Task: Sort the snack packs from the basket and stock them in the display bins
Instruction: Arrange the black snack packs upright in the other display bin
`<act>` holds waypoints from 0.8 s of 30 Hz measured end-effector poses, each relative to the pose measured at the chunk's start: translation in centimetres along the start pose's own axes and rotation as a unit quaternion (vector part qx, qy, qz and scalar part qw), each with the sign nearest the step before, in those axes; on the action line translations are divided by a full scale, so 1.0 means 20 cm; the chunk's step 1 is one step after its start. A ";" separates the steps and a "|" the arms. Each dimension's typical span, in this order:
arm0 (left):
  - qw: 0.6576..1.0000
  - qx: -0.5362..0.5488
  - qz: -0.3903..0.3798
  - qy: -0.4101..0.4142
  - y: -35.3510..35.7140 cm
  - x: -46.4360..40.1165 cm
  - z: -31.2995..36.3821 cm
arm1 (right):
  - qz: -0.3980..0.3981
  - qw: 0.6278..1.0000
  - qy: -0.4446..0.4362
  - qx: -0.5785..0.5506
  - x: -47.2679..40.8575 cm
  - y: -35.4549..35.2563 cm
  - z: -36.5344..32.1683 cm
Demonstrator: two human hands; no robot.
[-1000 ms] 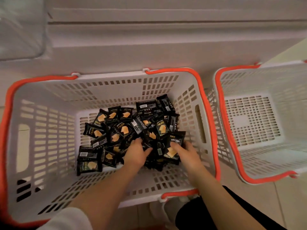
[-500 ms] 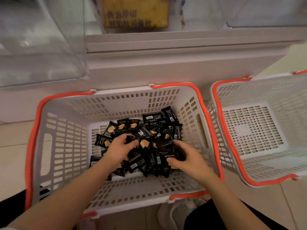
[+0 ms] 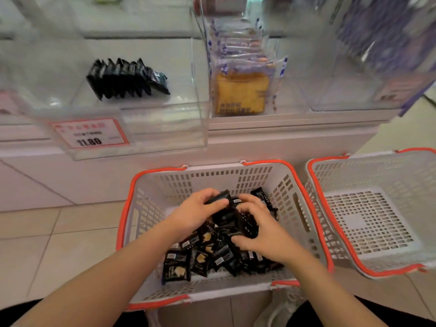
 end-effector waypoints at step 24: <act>0.857 -0.432 0.155 0.232 -0.76 -0.01 1.07 | 0.121 0.965 -0.027 -0.232 -0.43 -0.45 -1.14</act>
Point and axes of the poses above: each hand's wrist, its own x-axis away from the middle knuckle, its own y-axis out of the palm, z = x × y, the point moved 1 cm from there along -x, towards the middle knuckle, and after that the axes turned 3 degrees about y, right-handed, at the moved point
